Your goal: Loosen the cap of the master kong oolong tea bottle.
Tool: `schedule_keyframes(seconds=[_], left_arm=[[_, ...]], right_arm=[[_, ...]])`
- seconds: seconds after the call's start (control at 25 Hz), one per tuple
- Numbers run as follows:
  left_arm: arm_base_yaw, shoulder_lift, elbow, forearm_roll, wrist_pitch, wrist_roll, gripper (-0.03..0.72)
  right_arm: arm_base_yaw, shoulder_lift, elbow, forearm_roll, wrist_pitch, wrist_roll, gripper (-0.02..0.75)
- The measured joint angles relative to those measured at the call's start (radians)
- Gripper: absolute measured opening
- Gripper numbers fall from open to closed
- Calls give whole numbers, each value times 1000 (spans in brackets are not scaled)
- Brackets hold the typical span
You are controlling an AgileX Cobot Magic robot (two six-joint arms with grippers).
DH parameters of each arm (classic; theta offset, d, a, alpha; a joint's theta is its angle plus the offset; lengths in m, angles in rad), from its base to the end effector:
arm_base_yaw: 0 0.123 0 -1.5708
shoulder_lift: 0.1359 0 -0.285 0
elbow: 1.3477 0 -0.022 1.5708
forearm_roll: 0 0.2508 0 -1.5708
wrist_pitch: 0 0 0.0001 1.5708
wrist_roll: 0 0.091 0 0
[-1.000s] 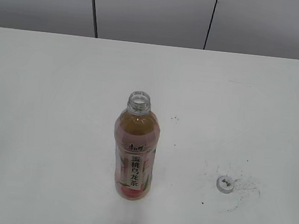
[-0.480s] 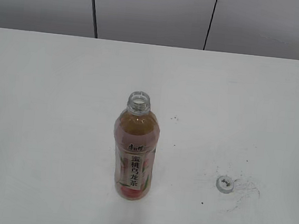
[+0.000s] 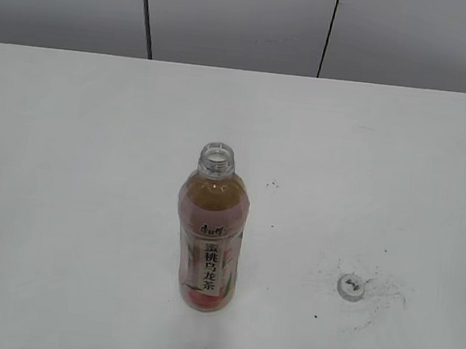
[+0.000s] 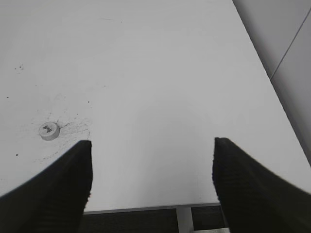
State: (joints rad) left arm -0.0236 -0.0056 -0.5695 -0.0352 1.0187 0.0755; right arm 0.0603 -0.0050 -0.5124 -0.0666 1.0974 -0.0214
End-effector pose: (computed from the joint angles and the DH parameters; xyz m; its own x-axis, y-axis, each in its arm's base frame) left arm -0.0132 -0.0024 0.2998 -0.3450 0.0651 -0.9363 0.0715 0.9965 0.0430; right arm -0.0084 -0.0059 0.2779 -0.4704 -0.0802 -0.8788 -0.0324 0.9968 -0.0736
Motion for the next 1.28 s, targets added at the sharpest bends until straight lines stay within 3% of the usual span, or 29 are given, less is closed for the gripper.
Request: schedule_keyframes(seconds=[1.28], left_arm=[[0, 0, 8, -19, 7, 1, 500]], right_arm=[[0, 0, 0, 0, 0, 0, 575]])
